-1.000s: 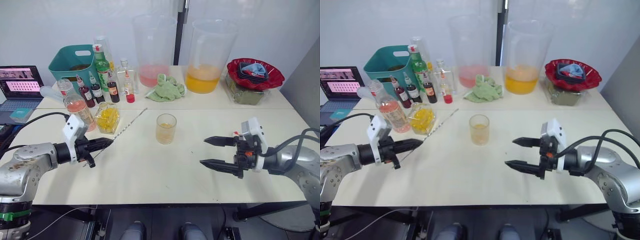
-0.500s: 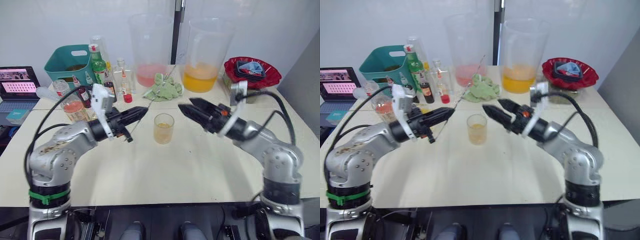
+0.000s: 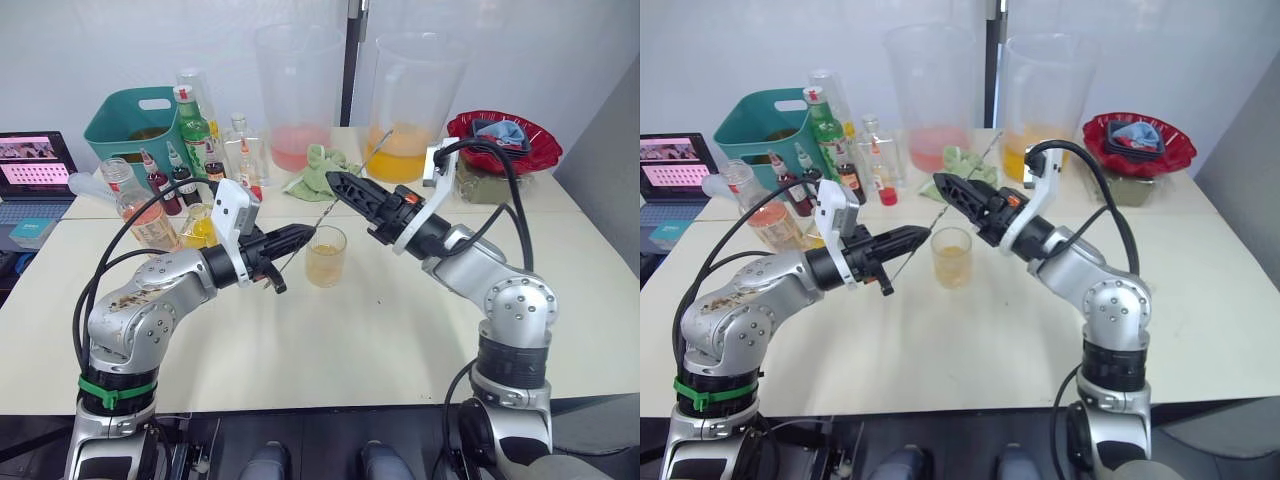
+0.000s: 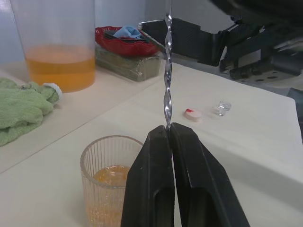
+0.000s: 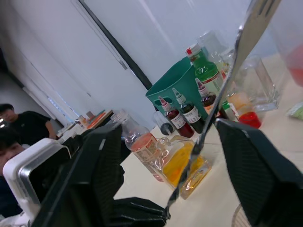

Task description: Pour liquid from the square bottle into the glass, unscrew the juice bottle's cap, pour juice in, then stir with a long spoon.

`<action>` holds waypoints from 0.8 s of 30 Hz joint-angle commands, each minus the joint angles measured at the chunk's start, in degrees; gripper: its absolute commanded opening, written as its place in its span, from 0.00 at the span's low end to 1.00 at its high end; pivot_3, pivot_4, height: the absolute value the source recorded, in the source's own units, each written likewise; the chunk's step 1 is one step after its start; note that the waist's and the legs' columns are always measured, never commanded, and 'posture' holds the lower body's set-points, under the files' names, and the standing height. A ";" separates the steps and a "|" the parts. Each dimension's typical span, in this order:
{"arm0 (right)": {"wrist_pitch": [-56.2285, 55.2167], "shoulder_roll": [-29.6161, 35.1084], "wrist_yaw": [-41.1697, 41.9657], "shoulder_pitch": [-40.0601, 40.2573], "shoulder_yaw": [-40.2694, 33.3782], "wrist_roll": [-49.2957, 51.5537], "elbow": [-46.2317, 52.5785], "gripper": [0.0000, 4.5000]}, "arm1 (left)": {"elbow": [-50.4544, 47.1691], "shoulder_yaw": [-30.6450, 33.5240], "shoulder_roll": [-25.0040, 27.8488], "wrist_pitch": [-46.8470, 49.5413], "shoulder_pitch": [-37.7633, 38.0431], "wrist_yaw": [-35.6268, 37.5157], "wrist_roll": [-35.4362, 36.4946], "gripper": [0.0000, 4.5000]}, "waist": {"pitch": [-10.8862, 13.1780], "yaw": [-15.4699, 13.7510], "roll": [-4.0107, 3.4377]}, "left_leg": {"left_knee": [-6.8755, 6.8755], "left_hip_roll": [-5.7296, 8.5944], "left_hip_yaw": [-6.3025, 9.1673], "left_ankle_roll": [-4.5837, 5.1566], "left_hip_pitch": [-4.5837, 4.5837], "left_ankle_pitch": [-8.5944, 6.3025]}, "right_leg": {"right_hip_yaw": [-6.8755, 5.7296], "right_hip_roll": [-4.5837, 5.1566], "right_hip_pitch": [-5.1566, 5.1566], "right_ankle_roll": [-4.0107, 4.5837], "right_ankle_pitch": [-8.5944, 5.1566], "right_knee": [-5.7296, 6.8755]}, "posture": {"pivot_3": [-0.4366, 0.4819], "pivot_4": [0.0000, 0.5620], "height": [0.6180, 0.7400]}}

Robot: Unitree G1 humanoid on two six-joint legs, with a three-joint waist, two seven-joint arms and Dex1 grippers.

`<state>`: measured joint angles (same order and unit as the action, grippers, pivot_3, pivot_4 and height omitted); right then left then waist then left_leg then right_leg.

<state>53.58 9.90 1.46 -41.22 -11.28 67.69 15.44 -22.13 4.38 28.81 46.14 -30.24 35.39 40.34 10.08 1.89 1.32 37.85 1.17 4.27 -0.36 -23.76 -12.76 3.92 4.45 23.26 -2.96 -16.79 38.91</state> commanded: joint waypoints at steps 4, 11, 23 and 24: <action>0.19 -0.64 -2.98 -1.08 -1.14 4.29 0.20 0.20 | -2.17 0.59 0.40 -2.39 0.19 -0.08 -0.49 0.00 | 0.00 0.27 0.00 | 0.00 -0.01 0.00 0.00 0.00 0.00 | -0.01 -0.01 0.00 0.00 0.00 0.00 | 0.48 0.27 1.00; -0.21 -0.35 -4.66 -0.58 -1.82 7.14 -0.01 0.01 | -1.20 0.76 0.74 -3.55 0.34 0.13 -0.70 0.00 | 0.00 0.53 -0.01 | 0.00 -0.01 0.00 0.00 0.00 0.00 | -0.01 -0.02 0.00 0.00 0.00 -0.01 | 0.48 0.27 1.00; -3.22 6.04 0.46 -10.03 -5.23 6.88 -4.73 0.00 | -0.19 6.65 5.61 -2.93 1.37 4.10 3.38 0.43 | 0.04 0.63 -0.06 | 0.00 0.02 -0.05 0.01 -0.01 0.01 | 0.01 -0.03 0.04 0.00 0.00 -0.03 | 0.48 0.27 1.00; -3.20 7.17 1.56 -11.82 -5.27 6.39 -5.74 0.00 | -0.26 7.38 6.41 -2.94 1.68 4.91 3.95 0.51 | 0.04 0.65 -0.06 | 0.00 0.01 -0.04 0.01 0.00 0.01 | -0.01 -0.03 0.04 0.01 -0.01 -0.02 | 0.48 0.27 1.00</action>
<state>51.69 16.31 0.95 -50.60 -15.72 73.28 9.11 -21.38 9.96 34.39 43.94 -28.58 38.83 42.68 10.12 2.54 1.27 37.83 1.17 4.23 -0.35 -23.76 -12.76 3.91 4.39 23.29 -2.95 -16.80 38.89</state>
